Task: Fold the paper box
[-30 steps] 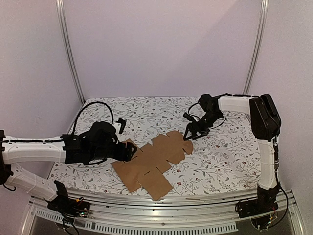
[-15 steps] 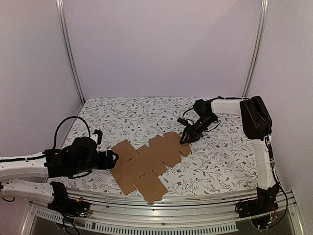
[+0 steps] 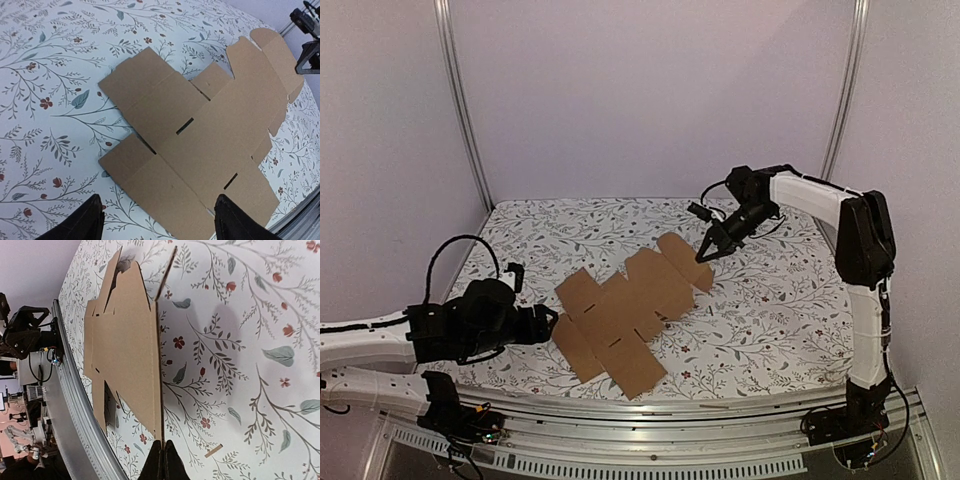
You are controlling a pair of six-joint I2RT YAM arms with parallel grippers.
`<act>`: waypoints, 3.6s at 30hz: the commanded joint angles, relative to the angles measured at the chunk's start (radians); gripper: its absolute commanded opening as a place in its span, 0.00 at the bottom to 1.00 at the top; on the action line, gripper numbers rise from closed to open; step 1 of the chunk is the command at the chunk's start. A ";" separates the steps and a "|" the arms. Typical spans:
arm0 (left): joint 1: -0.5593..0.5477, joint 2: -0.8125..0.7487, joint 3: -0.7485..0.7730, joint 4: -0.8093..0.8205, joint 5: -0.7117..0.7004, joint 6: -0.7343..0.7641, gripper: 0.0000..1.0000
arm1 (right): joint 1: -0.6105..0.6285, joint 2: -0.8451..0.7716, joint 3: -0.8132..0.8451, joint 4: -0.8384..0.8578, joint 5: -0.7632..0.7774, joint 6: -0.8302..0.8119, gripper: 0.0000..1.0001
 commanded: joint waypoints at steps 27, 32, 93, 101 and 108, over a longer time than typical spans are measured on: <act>0.012 0.058 0.062 0.032 -0.080 0.040 0.78 | 0.058 -0.522 0.145 0.179 0.604 -0.391 0.00; 0.026 0.101 0.077 0.031 -0.066 0.030 0.79 | 0.130 -0.526 0.092 0.060 0.535 -0.471 0.01; 0.153 0.551 0.368 0.132 0.386 0.051 0.68 | -0.020 0.172 -0.074 0.195 0.160 0.290 0.30; 0.156 0.550 0.359 0.136 0.343 0.030 0.69 | -0.021 0.063 -0.273 0.203 0.070 0.281 0.00; 0.184 0.569 0.293 0.213 0.216 -0.038 0.75 | -0.019 -0.190 -0.612 0.262 -0.046 0.252 0.00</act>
